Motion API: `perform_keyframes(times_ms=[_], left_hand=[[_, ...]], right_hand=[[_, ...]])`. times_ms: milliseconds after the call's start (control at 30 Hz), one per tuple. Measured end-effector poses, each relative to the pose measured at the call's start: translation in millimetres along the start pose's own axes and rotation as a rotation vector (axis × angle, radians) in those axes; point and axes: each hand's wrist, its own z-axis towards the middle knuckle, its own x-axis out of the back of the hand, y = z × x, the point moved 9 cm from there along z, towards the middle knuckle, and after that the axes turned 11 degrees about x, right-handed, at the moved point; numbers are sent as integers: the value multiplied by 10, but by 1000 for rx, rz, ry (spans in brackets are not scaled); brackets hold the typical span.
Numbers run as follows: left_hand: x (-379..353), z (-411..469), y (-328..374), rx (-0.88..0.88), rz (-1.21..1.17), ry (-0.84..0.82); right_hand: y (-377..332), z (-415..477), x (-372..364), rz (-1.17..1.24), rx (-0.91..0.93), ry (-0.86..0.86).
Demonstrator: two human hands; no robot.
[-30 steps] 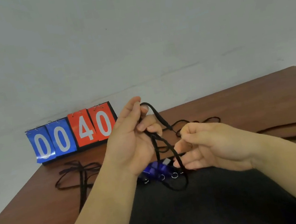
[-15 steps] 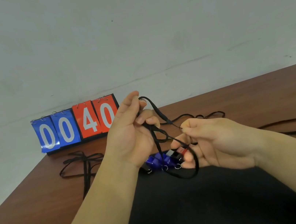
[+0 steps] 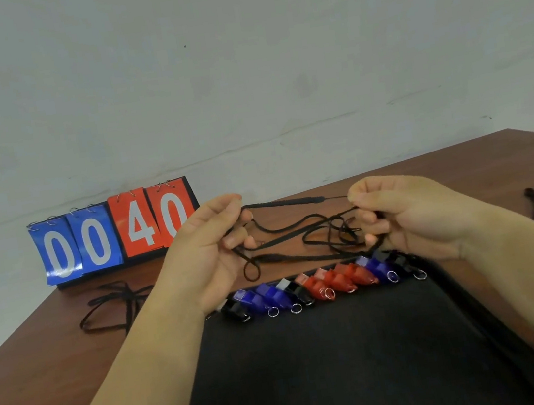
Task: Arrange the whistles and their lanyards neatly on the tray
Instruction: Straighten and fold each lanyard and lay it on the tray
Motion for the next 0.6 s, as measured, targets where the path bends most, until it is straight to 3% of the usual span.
perform_keyframes(times_ms=[167,433,500,600], left_hand=[[49,11,-50,27,249,44],[240,-37,132,-126,782,352],[268,-40,151,-146,695,368],[248,5,78,-76,278,239]], right_hand=[[-3,63,192,-23,35,62],[68,107,244,-34,35,74],[68,111,259,-30,33,78],[77,114,264,-7,29,87]])
